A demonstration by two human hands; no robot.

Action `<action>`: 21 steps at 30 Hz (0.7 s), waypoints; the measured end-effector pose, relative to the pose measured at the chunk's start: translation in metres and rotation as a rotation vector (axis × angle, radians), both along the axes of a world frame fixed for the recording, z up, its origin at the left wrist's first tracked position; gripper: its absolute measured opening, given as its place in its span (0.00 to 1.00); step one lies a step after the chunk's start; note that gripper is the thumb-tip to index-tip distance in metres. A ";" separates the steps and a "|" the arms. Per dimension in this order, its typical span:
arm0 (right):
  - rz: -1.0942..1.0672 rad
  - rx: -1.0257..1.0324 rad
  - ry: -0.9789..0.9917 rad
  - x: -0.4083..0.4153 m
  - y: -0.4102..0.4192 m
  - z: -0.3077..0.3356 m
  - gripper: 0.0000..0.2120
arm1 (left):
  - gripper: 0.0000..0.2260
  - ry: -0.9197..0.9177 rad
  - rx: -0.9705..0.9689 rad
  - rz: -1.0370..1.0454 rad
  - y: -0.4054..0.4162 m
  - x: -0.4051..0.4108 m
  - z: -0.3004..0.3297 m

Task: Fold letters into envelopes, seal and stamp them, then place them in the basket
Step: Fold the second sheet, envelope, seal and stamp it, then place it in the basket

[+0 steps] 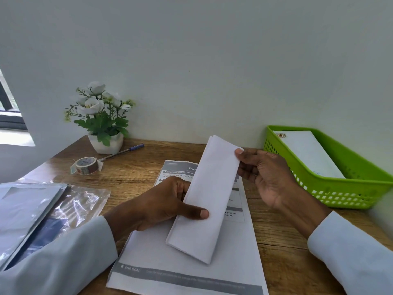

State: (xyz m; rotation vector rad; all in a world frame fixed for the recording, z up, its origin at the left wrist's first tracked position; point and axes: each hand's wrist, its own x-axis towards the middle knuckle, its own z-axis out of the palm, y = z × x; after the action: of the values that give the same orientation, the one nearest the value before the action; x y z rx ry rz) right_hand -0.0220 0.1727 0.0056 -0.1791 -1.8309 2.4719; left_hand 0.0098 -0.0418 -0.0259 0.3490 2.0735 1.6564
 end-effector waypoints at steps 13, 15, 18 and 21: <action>0.220 0.115 -0.049 0.011 -0.018 -0.023 0.11 | 0.15 0.148 0.134 0.251 -0.001 -0.008 -0.007; 0.274 0.182 -0.052 0.015 -0.024 -0.025 0.09 | 0.15 0.160 0.179 0.312 -0.002 -0.010 -0.009; 0.314 0.243 -0.061 0.019 -0.028 -0.024 0.08 | 0.14 0.152 0.220 0.341 -0.002 -0.011 -0.010; 0.348 0.320 -0.049 0.020 -0.027 -0.021 0.07 | 0.13 0.127 0.272 0.344 -0.001 -0.009 -0.007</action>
State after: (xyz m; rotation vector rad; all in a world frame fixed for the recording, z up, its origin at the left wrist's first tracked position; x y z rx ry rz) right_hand -0.0016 0.1460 -0.0149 0.1064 -2.4264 2.3367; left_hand 0.0004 -0.0429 -0.0327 0.1935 2.0891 2.1823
